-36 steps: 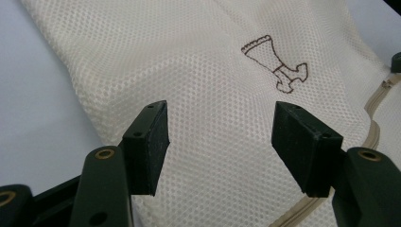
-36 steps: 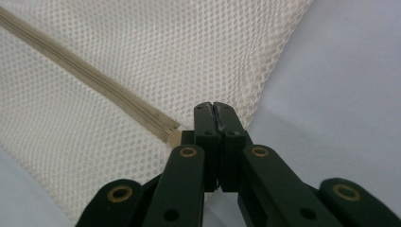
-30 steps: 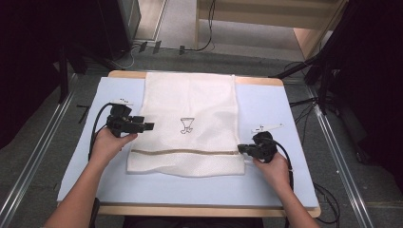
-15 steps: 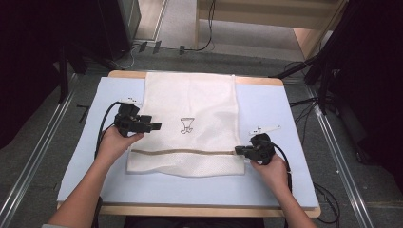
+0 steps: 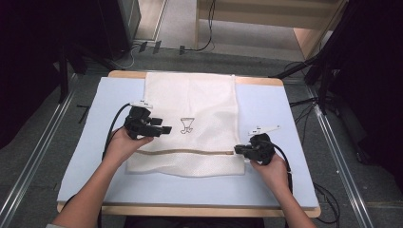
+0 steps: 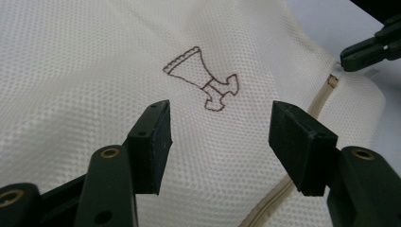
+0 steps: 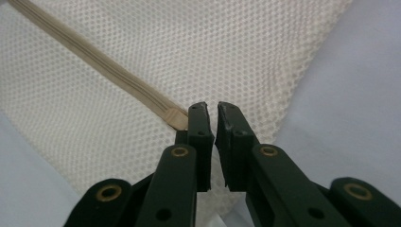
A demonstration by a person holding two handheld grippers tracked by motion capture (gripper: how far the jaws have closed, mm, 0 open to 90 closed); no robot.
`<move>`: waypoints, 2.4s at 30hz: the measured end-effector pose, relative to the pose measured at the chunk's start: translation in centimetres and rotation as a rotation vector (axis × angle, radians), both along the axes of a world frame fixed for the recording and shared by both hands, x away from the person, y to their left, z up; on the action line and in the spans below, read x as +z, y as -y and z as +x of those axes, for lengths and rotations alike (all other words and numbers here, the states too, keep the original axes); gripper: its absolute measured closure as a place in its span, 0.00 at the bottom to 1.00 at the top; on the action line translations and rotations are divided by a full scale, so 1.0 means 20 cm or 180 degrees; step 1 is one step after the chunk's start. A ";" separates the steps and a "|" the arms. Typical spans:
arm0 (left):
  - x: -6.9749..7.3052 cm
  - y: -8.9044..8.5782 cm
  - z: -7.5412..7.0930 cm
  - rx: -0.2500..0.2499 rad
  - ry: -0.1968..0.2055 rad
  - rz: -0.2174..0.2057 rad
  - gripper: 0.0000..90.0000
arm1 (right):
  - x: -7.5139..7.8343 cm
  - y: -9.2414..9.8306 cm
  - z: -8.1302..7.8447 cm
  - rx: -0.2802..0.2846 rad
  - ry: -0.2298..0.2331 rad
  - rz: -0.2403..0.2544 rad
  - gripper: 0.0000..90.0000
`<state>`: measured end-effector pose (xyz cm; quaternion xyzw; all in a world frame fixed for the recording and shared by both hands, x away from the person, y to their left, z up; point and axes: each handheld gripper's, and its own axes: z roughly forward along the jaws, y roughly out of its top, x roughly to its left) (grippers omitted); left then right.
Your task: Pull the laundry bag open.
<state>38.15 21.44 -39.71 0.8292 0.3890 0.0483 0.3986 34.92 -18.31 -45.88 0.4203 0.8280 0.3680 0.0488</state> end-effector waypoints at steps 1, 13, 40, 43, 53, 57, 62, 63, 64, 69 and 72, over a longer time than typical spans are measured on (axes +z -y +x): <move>0.00 0.01 0.00 -0.0029 0.0012 0.0005 0.48 | 0.00 0.01 0.00 -0.0010 -0.0006 -0.0016 0.93; 0.00 0.19 -0.04 -0.0298 -0.0032 0.0025 0.53 | -0.08 0.02 -0.02 0.0179 0.0316 -0.0090 0.97; -0.12 0.59 -0.04 -0.0727 -0.0315 0.0070 0.65 | -0.06 0.00 0.00 0.0009 0.0034 -0.0057 1.00; -0.14 0.62 -0.04 -0.0764 -0.0332 0.0076 0.70 | -0.06 0.00 0.00 0.0018 0.0053 -0.0067 1.00; -0.18 0.73 -0.04 -0.0820 -0.0512 0.0061 0.81 | -0.06 0.00 0.00 0.0039 0.0065 -0.0099 1.00; -0.18 0.77 -0.05 -0.0882 -0.0473 0.0058 0.91 | -0.06 0.00 0.00 0.0057 0.0081 -0.0101 1.00; -0.21 0.82 -0.05 -0.0888 -0.0517 0.0112 0.93 | -0.06 0.00 0.00 0.0052 0.0095 -0.0096 1.00; -0.21 0.83 -0.05 -0.0890 -0.0524 0.0088 0.93 | -0.06 0.00 0.00 0.0052 0.0096 -0.0094 1.00; -0.22 0.84 -0.05 -0.0902 -0.0528 0.0099 0.92 | -0.06 0.00 0.00 0.0058 0.0106 -0.0094 1.00; -0.24 0.88 -0.05 -0.0884 -0.0551 0.0115 0.90 | -0.06 0.00 0.00 0.0062 0.0110 -0.0111 1.00; -0.27 0.90 -0.05 -0.0847 -0.0606 0.0156 0.87 | -0.06 0.00 0.00 0.0054 0.0105 -0.0118 1.00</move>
